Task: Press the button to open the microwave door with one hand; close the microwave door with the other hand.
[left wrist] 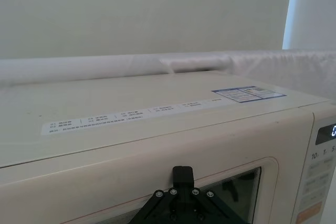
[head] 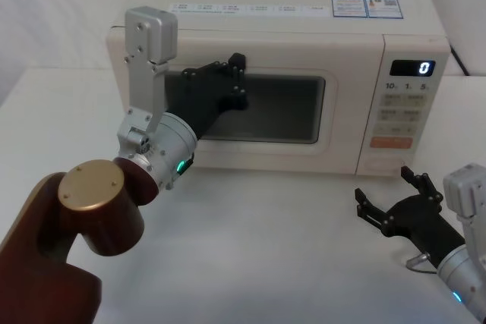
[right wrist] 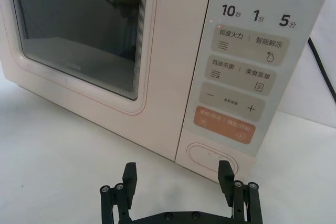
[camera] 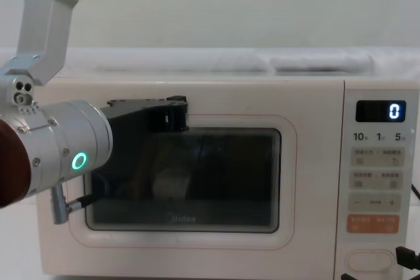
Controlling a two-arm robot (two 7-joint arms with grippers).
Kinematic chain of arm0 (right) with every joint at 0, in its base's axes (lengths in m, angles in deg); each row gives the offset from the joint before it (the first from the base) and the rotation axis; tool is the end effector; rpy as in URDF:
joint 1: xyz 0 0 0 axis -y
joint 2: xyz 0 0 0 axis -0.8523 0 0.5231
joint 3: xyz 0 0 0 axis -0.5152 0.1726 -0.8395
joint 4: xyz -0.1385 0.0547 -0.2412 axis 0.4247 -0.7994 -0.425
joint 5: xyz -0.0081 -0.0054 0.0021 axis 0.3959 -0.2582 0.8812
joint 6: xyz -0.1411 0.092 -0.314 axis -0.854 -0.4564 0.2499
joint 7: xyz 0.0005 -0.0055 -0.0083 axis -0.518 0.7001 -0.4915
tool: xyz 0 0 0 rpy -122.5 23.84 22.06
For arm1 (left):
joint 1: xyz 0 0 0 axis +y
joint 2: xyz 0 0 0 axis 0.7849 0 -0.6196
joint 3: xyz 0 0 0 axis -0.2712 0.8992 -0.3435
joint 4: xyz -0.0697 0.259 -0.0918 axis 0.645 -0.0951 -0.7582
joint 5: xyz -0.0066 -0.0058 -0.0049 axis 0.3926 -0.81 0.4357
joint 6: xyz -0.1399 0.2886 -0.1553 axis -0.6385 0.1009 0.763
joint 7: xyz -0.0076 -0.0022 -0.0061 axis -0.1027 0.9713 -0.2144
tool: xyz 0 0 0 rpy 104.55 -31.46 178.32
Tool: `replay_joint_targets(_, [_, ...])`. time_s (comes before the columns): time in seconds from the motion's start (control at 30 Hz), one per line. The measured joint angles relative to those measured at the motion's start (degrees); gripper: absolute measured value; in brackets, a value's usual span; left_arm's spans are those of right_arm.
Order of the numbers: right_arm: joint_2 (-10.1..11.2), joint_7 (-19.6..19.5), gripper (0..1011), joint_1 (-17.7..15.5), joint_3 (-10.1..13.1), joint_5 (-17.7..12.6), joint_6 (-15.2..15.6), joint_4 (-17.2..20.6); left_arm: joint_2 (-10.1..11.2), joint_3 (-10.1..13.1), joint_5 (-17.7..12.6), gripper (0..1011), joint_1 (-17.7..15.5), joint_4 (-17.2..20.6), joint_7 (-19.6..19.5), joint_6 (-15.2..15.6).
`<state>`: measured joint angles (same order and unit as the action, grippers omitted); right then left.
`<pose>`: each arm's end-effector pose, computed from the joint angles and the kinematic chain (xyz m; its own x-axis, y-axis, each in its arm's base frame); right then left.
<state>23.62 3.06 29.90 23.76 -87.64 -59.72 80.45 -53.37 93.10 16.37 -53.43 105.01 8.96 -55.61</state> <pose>0.3589 0.0056 -0.3180 0.4419 -0.8833 0.1567 0.8967 0.4400 -0.0485 0.4219 -0.0514 -0.1744 0.4597 0.8881 -0.0033 -0.8846 0.4575 -0.0903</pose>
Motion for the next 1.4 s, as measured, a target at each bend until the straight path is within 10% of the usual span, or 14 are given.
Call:
replay_joint_targets(1.0, [0.0, 0.0, 1002, 0.0, 0.0, 0.0, 0.0, 0.0, 3.2, -3.8, 3.2, 3, 10.3, 10.1, 0.4, -1.6])
replay_joint_targets(1.4, [0.0, 0.0, 1002, 0.0, 0.0, 0.0, 0.0, 0.0, 4.0, -5.7, 2.2, 340, 15.8, 12.3, 1.3, -3.9])
